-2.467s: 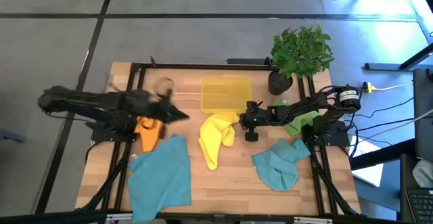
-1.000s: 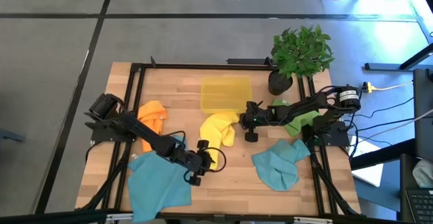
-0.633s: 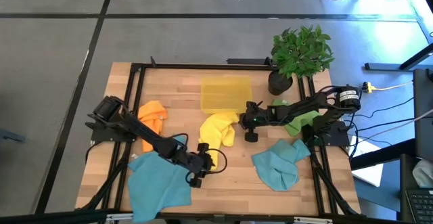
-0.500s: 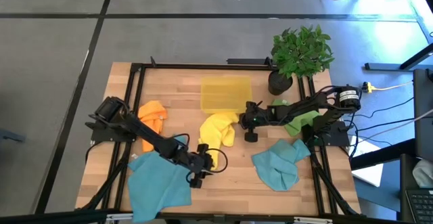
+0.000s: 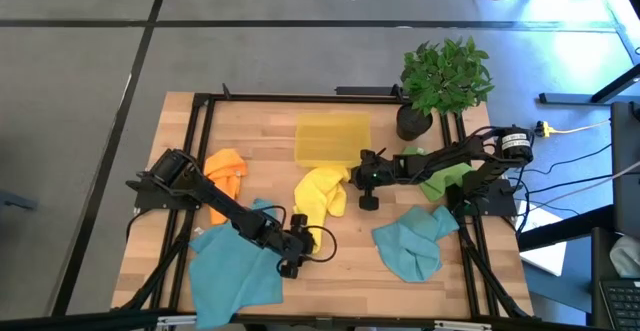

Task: Fold microfiber towels
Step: Fold the yellow microfiber towel

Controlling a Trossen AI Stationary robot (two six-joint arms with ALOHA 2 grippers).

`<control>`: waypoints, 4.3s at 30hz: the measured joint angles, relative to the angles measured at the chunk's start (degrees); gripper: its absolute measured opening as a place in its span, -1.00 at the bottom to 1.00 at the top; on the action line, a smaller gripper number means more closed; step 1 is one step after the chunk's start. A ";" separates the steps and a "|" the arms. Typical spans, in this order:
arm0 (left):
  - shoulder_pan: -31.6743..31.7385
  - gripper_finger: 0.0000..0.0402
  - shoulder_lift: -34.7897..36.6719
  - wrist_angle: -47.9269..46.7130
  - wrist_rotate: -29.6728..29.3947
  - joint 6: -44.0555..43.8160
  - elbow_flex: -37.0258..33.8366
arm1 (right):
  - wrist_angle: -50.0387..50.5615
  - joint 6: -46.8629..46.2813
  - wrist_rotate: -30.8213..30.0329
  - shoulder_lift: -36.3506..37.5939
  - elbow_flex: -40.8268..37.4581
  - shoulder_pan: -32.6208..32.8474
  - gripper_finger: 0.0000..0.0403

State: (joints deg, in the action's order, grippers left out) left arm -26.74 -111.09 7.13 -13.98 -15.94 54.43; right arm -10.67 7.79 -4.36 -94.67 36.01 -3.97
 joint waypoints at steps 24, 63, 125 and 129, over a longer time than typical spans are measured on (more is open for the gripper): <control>-2.49 -1.00 10.37 -7.34 -10.68 1.12 -0.37 | 12.89 -1.67 -0.04 13.43 0.02 0.04 -0.98; -9.55 -1.00 46.05 -15.45 -44.49 -0.66 -0.26 | 14.75 -7.64 -0.54 47.60 0.00 0.92 -0.98; -3.25 -1.00 40.91 -34.92 -22.91 -23.05 -12.68 | 34.92 -13.22 -9.10 21.22 6.81 6.05 -0.99; -5.58 -1.00 40.91 -30.16 -20.91 -19.97 -12.70 | 39.09 -12.06 -8.84 22.88 6.80 6.54 -0.99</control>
State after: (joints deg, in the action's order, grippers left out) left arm -32.32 -70.17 -23.03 -34.89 -35.91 41.74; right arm 28.43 -4.27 -13.20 -71.80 42.81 2.57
